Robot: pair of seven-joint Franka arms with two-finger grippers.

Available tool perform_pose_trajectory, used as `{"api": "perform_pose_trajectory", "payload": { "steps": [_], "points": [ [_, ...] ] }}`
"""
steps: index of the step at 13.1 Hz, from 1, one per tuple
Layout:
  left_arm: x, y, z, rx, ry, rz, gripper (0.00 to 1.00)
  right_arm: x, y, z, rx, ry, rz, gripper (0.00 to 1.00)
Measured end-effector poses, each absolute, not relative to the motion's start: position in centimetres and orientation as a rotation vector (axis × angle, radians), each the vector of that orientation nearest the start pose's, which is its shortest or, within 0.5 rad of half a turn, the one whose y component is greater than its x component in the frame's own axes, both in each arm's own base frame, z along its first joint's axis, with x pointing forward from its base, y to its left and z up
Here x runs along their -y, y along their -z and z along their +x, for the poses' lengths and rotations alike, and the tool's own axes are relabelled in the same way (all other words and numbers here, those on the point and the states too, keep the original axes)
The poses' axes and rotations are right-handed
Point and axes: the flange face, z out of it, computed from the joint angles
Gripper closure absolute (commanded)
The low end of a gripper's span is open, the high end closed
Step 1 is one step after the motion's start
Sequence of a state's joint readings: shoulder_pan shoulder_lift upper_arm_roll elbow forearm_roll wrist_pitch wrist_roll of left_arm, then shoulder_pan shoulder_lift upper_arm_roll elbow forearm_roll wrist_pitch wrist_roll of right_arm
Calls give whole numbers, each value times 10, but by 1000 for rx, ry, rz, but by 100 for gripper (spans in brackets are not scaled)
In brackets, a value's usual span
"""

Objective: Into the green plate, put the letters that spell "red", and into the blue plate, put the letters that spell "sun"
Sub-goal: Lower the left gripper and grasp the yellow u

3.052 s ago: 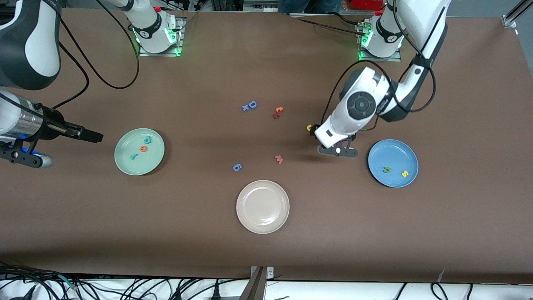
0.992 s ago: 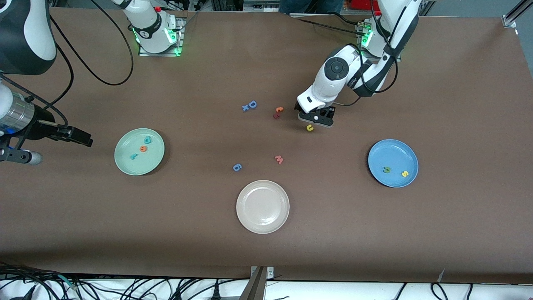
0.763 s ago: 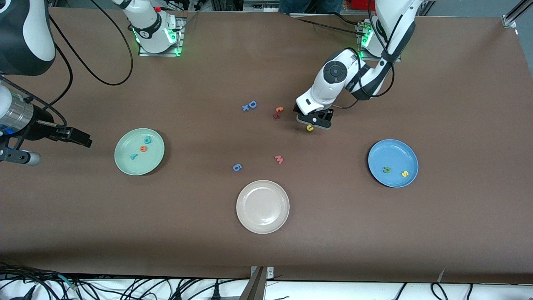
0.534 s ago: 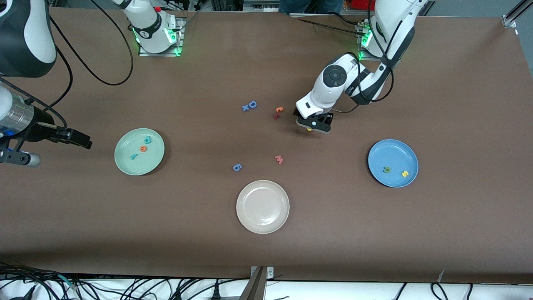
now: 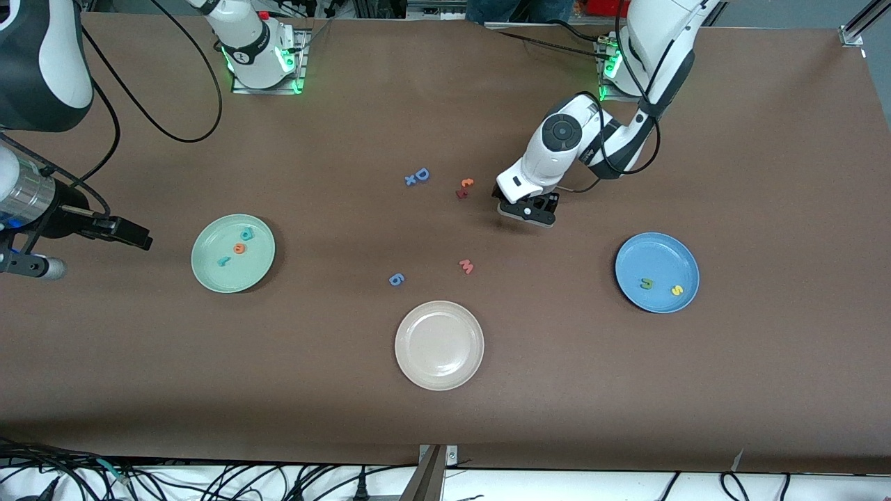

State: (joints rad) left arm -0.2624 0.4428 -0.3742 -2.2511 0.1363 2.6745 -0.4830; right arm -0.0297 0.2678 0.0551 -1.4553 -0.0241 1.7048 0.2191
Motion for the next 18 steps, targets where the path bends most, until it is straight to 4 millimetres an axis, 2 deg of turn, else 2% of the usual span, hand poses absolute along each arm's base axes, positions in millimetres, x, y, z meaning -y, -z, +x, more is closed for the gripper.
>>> {"api": "perform_pose_trajectory", "payload": {
  "steps": [5,7,9,12,18],
  "points": [
    [331,-171,434,-377,-73,-3214,1,-8,-528,642,-308,-33,-3138,0],
    [331,-170,434,-377,-76,-3214,4,-8,-528,642,-308,-33,-3138,0],
    [331,-168,433,-375,-81,-3213,18,-8,-528,642,-308,-30,-3138,0],
    [330,-167,434,-372,-83,-3213,35,-8,-528,643,-307,-20,-3137,0],
    [329,-169,437,-365,-74,-3214,48,-8,-528,643,-306,-17,-3137,0]
  ]
}}
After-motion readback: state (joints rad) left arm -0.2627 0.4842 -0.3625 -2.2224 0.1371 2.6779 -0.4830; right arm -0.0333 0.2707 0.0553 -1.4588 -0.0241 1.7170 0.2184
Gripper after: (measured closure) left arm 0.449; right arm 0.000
